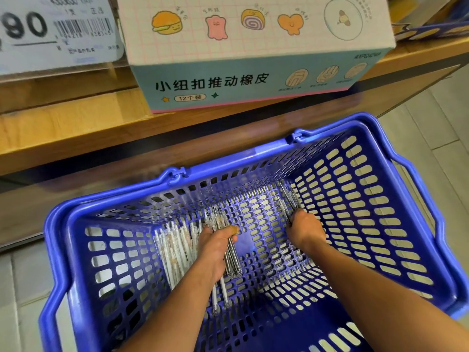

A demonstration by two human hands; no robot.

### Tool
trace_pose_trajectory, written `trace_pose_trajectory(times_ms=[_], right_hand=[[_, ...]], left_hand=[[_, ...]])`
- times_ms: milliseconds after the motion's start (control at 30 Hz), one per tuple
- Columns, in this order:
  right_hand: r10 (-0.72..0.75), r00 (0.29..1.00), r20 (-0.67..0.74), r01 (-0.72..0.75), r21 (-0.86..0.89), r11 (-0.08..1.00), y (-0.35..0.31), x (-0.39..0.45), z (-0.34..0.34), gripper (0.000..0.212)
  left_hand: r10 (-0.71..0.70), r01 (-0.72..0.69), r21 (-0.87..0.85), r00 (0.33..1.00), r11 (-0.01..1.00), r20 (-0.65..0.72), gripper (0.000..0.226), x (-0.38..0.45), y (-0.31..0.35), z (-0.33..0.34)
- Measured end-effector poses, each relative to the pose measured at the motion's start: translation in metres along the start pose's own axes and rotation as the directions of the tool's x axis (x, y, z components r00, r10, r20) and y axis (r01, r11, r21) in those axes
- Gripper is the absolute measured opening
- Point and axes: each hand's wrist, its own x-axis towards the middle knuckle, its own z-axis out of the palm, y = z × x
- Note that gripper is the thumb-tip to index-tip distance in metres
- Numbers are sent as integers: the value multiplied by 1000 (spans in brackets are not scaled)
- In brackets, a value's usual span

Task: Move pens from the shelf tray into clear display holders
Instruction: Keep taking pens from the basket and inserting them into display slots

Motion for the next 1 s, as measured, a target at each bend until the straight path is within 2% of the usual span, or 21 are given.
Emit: trace_pose_trajectory(times_ms=[100,200,300,367,467,567,833,933,1000], right_hand=[[-23,998,58,20,52,998,-2,0,-3,14],[-114,982,152,81,207,975,-9,-4,-5,7],[-308,923,232,196,406,893,-22,-15,-16,8],[-396,868,300,216,491,844,-32,-24,-25,8],[-474,787,394,192,574,796,-45,-37,-32,9],[-504,762,406,149,648,747,-55,-46,-32,13],[-544,749,378,181,673,717,-64,-55,-17,18],[-541,746,388,161,683,712,-63,-52,-18,19],[-503,776,379,140,675,724,-58,-44,-21,20]], left_hand=[[-5,5,-12,1000,1000,7,49,1,-1,-1],[12,-12,-17,1000,1000,3,55,1,-1,-1],[64,-64,-22,998,998,15,87,1,-2,1],[91,-91,-20,995,996,26,106,0,-2,3],[87,-85,-34,993,996,76,133,-3,-1,4],[72,-64,-65,989,996,133,153,-6,1,5],[83,-75,-65,988,995,133,127,-5,0,7],[56,-54,-42,997,998,57,105,-3,0,6],[2,-1,-48,1000,999,22,85,-4,1,5]])
